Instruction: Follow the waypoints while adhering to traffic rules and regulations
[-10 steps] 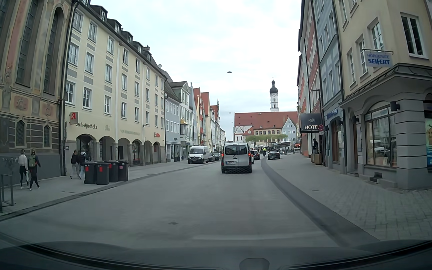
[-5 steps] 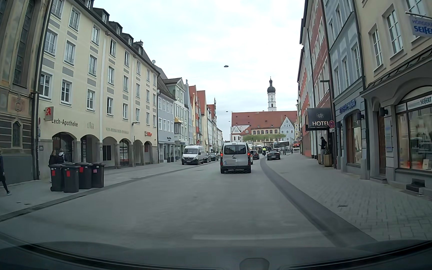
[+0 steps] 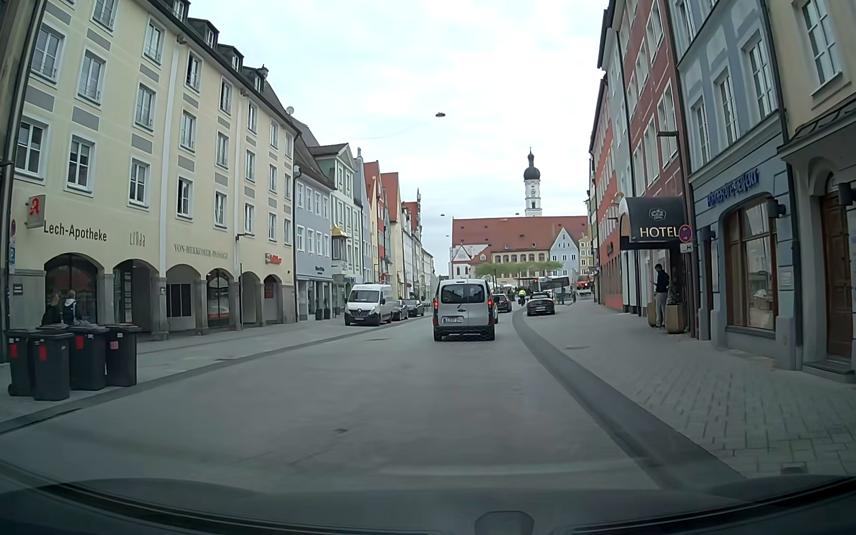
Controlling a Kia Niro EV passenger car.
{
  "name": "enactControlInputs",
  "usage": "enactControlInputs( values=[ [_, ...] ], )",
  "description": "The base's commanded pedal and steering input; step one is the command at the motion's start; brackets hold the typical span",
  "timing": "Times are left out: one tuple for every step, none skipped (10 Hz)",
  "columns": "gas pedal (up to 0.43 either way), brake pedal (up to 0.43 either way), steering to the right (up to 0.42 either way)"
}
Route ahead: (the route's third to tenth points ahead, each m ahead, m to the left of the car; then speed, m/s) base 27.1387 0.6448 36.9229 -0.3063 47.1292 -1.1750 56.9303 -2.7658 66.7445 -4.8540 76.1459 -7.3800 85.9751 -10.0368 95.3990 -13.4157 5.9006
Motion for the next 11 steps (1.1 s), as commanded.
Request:
enactControlInputs(
  values=[
    [0.047,0.0,0.015],
    [0.047,0.0,0.014],
    [0.047,0.0,0.013],
    [0.047,0.0,0.013],
    [0.047,0.0,0.013],
    [0.047,0.0,0.01],
    [0.039,0.0,0.004],
    [0.039,0.0,0.006],
    [0.039,0.0,0.011],
    [0.039,0.0,0.013],
    [0.039,0.0,0.01]
  ],
)
